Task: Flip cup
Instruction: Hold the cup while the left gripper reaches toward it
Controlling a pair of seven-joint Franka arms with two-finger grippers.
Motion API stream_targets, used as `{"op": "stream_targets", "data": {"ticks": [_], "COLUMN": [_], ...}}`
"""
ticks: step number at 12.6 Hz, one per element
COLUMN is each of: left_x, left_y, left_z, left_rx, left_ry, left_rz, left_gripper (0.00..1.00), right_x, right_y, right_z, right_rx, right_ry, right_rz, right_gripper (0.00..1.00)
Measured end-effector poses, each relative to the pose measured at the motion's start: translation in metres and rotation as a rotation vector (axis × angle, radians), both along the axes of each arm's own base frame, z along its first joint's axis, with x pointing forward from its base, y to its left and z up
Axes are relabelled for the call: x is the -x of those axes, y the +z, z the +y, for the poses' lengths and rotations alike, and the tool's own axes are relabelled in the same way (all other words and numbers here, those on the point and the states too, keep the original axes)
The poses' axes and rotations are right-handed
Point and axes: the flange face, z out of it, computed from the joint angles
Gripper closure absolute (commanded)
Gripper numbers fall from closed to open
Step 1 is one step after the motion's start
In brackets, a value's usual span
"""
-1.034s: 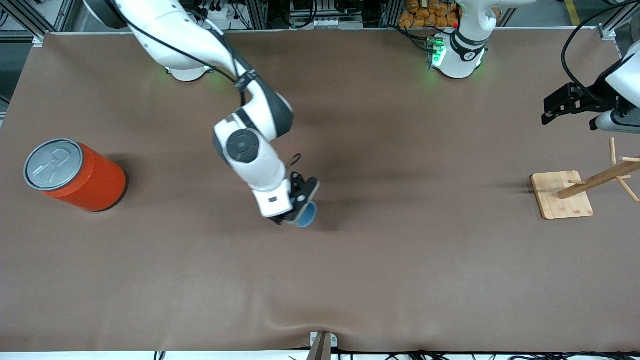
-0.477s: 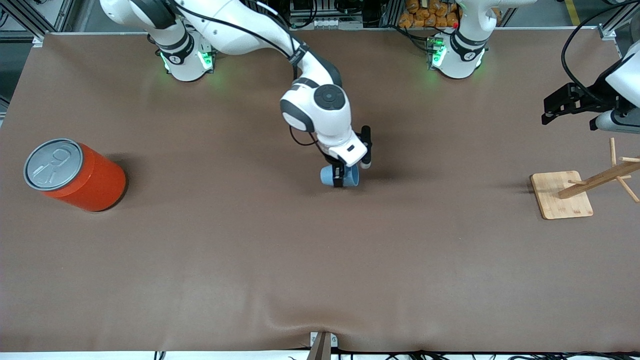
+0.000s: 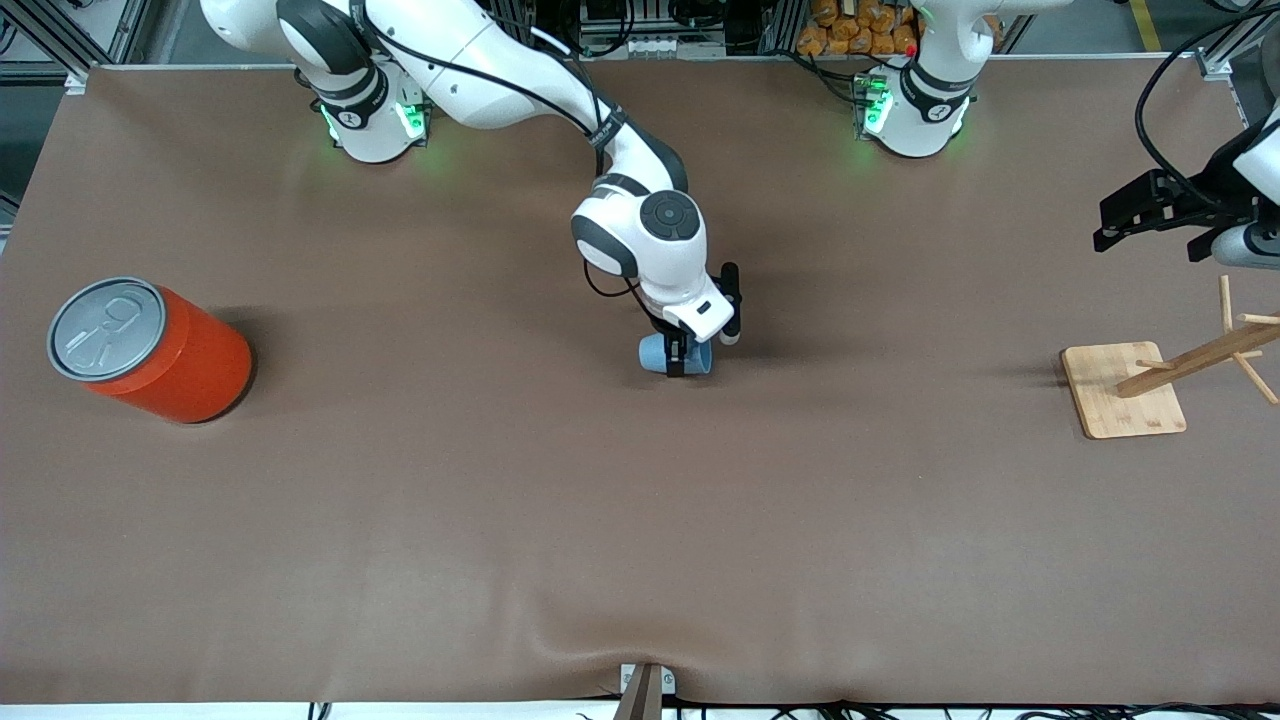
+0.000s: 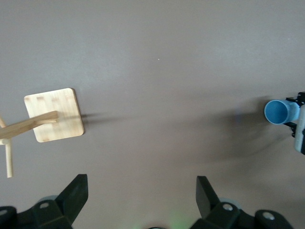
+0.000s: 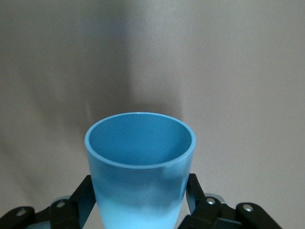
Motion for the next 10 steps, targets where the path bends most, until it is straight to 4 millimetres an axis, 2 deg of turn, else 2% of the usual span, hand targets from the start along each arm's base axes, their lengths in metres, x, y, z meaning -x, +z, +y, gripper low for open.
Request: {"op": "stream_targets", "data": {"ticks": [2, 4, 6, 7, 8, 10], "left_x": [-0.011, -0.032, -0.053, -0.062, -0.068, -0.074], "left_y": [-0.022, -0.059, -0.111, -0.141, -0.169, -0.222], "left_z": [-0.007, 0.001, 0.026, 0.027, 0.012, -0.055], "left_rx": [0.074, 0.23, 0.353, 0.375, 0.385, 0.382], "left_ry": [0.001, 0.054, 0.144, 0.156, 0.14, 0.098], "left_rz": [0.046, 0.114, 0.219, 0.275, 0.33, 0.442], "left_gripper": [0.0, 0.0, 0.0, 0.0, 0.0, 0.0], "right_x": [0.0, 0.001, -0.001, -0.001, -0.002, -0.002], "right_y": [-0.004, -0.003, -0.002, -0.002, -0.001, -0.001], "right_z": [0.001, 0.002, 0.002, 0.002, 0.002, 0.002], "right_rx": [0.012, 0.011, 0.009, 0.01, 0.01, 0.009], "right_ry": [0.007, 0.007, 0.005, 0.004, 0.003, 0.002], "right_rz": [-0.01, -0.014, -0.016, -0.017, -0.018, -0.02], "right_gripper": [0.0, 0.0, 0.0, 0.0, 0.0, 0.0]}}
